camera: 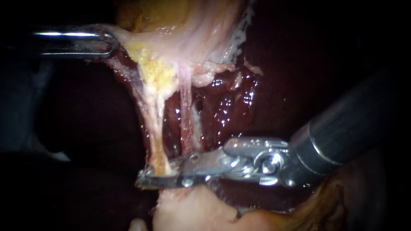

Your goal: Going back first clip left tube

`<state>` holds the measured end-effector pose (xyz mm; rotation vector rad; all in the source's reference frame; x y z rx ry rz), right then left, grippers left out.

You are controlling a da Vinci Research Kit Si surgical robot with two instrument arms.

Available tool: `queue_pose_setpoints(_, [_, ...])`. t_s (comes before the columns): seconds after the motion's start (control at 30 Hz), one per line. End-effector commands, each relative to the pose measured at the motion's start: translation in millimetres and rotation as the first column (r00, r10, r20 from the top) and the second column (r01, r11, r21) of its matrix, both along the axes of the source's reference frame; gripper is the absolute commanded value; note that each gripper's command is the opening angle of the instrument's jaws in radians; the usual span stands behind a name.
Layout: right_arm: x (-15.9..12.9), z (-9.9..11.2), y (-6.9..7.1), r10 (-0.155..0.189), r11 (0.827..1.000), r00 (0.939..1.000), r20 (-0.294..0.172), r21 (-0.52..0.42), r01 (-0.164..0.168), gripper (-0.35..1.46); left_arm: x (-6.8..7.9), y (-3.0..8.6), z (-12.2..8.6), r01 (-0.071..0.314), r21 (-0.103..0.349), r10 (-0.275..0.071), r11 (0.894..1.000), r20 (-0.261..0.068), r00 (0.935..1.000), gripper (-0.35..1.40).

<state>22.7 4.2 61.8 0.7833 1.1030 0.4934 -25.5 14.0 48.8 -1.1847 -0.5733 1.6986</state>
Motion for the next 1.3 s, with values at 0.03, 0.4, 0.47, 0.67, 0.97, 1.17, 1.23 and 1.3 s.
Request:
queue_pose_setpoints(0.03, [0.0,0.1,-0.1,-0.005,1.000,1.0000,-0.005,-0.010,0.004,-0.35,0.0,0.0,0.0,0.001,0.000,-0.001,1.000,-0.001,1.0000,-0.35])
queue_pose_setpoints(0.4, [0.0,0.2,0.1,0.016,1.000,0.9980,-0.062,-0.026,-0.017,0.45,0.0,0.0,0.0,0.000,0.000,0.000,1.000,-0.001,1.0000,-0.35])
queue_pose_setpoints(0.47, [-0.1,0.4,0.3,0.026,0.997,0.9979,-0.059,-0.067,-0.030,0.46,0.0,0.0,0.0,0.000,0.000,0.000,1.000,0.000,1.0000,-0.35])
queue_pose_setpoints(0.67, [-1.5,1.2,1.2,0.047,0.976,0.9974,-0.055,-0.211,-0.058,0.50,0.1,0.0,-0.1,0.000,0.000,0.000,1.000,0.000,1.0000,-0.35])
queue_pose_setpoints(0.97, [-6.8,0.1,3.1,0.033,0.936,0.9974,-0.065,-0.347,-0.053,0.50,0.2,-0.1,-0.1,-0.001,0.000,0.001,1.000,0.000,1.0000,-0.35])
queue_pose_setpoints(1.17, [-12.9,-2.2,4.8,-0.002,0.897,0.9968,-0.079,-0.442,-0.034,0.50,0.2,-0.1,-0.1,-0.001,0.000,0.001,1.000,0.000,1.0000,-0.35])
queue_pose_setpoints(1.23, [-15.0,-2.9,5.5,-0.008,0.890,0.9967,-0.081,-0.455,-0.030,0.50,0.2,-0.1,-0.1,-0.001,0.000,0.001,1.000,0.000,1.0000,-0.35])
queue_pose_setpoints(1.3, [-16.5,-3.4,6.0,-0.013,0.885,0.9965,-0.083,-0.465,-0.027,0.50,0.2,-0.1,-0.1,-0.001,0.000,0.001,1.000,0.000,1.0000,-0.35])
